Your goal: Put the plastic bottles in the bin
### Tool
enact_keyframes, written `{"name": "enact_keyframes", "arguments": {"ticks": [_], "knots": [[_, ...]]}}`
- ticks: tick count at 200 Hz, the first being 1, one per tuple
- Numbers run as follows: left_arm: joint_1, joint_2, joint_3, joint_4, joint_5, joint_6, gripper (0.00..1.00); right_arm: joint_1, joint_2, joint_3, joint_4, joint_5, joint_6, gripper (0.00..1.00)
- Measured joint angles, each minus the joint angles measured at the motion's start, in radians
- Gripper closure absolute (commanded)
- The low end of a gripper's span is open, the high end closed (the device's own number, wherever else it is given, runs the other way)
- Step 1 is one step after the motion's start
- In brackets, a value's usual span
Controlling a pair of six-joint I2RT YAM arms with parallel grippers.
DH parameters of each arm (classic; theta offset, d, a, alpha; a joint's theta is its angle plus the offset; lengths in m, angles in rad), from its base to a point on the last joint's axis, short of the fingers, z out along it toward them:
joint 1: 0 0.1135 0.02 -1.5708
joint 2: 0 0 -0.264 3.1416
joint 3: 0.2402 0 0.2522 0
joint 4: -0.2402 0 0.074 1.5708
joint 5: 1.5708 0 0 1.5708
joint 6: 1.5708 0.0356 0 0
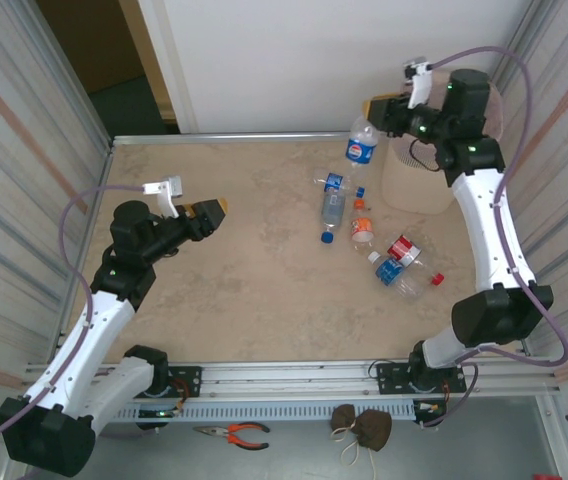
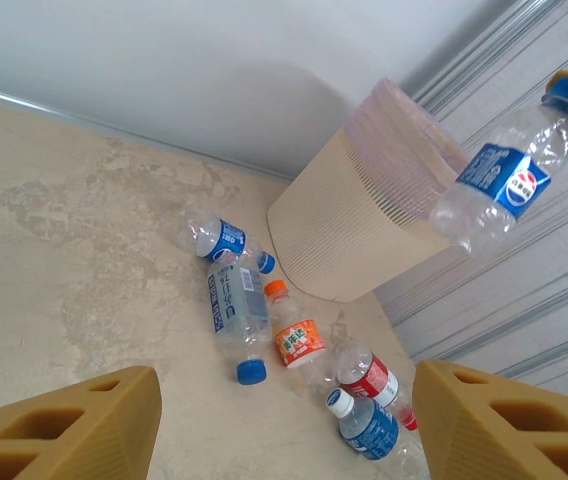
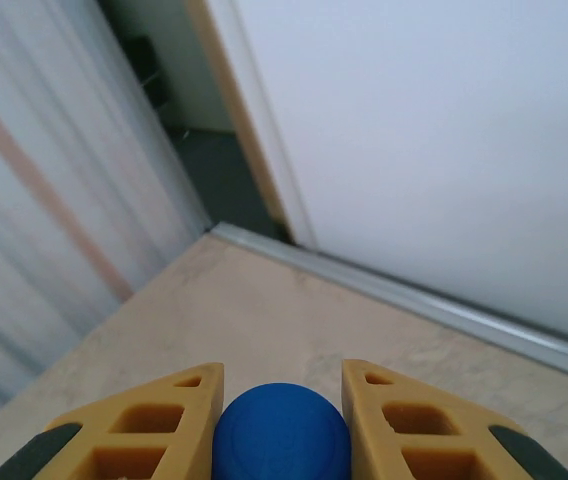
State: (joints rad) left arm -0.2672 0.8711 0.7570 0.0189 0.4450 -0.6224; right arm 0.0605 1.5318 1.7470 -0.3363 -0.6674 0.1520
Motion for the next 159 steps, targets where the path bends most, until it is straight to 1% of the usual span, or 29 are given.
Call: {"name": "enact_keyframes", "arguments": {"ticks": [22, 49, 78, 115, 159], "knots": [[0.0, 0.0, 0.0, 0.004, 0.0, -0.003, 0.32, -0.068, 0.003, 0.028, 0.032, 0.035, 0.024, 0.77], [0.0, 0.0, 0.0, 0.004, 0.0, -0.003, 0.32, -0.147, 0.022, 0.105, 0.069, 0.08, 0.04, 0.79], [0.0, 0.0, 0.0, 0.004, 0.0, -0.003, 0.32, -0.206, 0.057, 0.188, 0.113, 0.134, 0.05, 0.81], [0.0, 0.0, 0.0, 0.004, 0.0, -0.003, 0.32, -0.238, 0.144, 0.28, 0.122, 0.186, 0.041, 0.81], [0.003, -0.002, 0.0, 0.002, 0.0, -0.003, 0.32, -0.24, 0.306, 0.423, 0.023, 0.226, -0.026, 0.81]]}}
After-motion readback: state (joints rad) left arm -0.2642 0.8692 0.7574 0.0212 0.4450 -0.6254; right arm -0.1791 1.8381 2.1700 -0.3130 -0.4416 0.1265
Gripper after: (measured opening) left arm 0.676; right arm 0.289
